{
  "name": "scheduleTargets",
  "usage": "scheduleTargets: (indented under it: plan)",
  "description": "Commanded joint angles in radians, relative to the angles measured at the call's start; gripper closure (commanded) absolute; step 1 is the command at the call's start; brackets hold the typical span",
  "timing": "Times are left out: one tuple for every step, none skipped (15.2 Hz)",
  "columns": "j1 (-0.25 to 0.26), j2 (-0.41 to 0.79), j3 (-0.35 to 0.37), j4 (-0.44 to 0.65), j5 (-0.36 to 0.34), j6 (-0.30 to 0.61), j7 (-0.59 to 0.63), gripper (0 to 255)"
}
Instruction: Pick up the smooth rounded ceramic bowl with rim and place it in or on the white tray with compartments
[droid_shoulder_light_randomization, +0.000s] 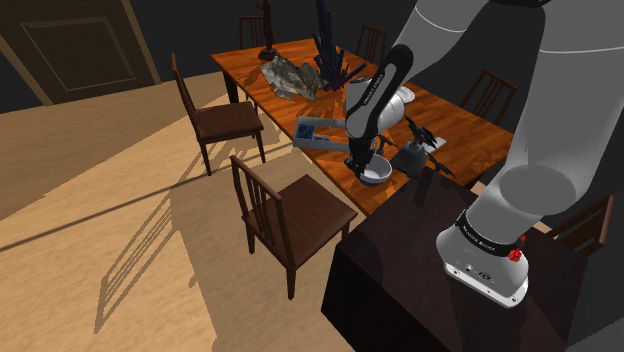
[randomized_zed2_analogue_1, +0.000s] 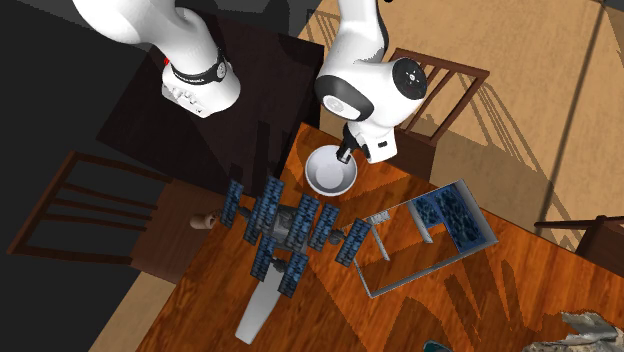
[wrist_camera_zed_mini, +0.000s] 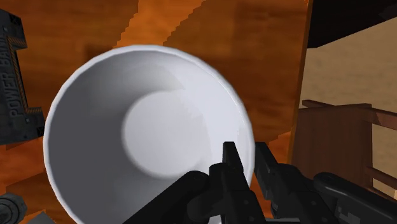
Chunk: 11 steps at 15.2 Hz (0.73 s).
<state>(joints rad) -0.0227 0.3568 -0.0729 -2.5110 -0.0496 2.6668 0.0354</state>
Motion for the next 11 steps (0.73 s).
scheduleTargets:
  plan:
    - [0.0, 0.0, 0.0, 0.0, 0.0, 0.0, 0.0, 255]
    - [0.0, 0.001, 0.0, 0.0, 0.0, 0.0, 0.0, 255]
    - [0.001, -0.015, -0.001, -0.004, -0.001, -0.012, 0.0, 255]
    - [0.001, -0.032, -0.001, -0.007, -0.002, -0.025, 0.0, 255]
    - [0.002, -0.047, -0.002, -0.01, -0.002, -0.038, 0.0, 255]
    - [0.002, -0.063, -0.003, -0.013, -0.003, -0.05, 0.0, 255]
    - [0.003, -0.079, -0.003, -0.016, -0.004, -0.063, 0.0, 255]
    - [0.003, -0.094, -0.004, -0.018, -0.005, -0.077, 0.001, 255]
    - [0.003, -0.11, -0.005, -0.02, -0.006, -0.09, 0.001, 255]
    - [0.004, -0.125, -0.005, -0.022, -0.007, -0.104, 0.001, 255]
    - [0.004, -0.141, -0.006, -0.024, -0.008, -0.117, 0.001, 255]
